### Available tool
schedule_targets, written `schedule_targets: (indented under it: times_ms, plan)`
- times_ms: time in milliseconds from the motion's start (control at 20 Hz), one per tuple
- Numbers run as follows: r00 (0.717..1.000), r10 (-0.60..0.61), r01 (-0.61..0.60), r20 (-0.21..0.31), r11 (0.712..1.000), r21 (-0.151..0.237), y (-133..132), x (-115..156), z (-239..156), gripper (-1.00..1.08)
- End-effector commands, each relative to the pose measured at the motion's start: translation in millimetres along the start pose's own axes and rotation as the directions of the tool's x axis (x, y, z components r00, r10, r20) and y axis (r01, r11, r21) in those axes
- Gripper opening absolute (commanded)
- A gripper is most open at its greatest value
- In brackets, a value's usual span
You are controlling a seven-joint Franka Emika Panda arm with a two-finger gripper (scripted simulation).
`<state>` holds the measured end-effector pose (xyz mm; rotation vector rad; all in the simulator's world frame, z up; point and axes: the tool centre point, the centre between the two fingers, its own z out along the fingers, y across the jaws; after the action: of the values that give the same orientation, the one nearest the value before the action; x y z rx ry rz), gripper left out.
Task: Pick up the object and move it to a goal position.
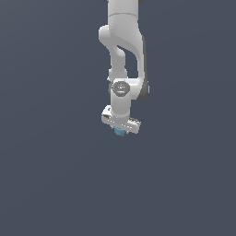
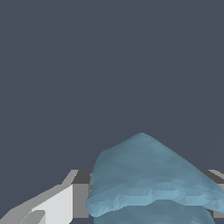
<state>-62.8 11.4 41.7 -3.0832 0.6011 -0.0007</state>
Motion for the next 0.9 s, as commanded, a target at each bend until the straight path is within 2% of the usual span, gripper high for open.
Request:
schedule_targets:
  times_ms: [0, 450, 850]
  plan:
    - [1.0, 0.0, 0.0, 0.0, 1.0, 0.0, 0.3, 0.1, 0.9, -1.0]
    - [1.0, 0.0, 0.0, -0.001, 1.0, 0.0, -2.0, 1.2, -0.1, -1.0]
    - [1.0, 0.0, 0.0, -0.001, 1.0, 0.0, -27.8, 11.6, -1.9, -1.0]
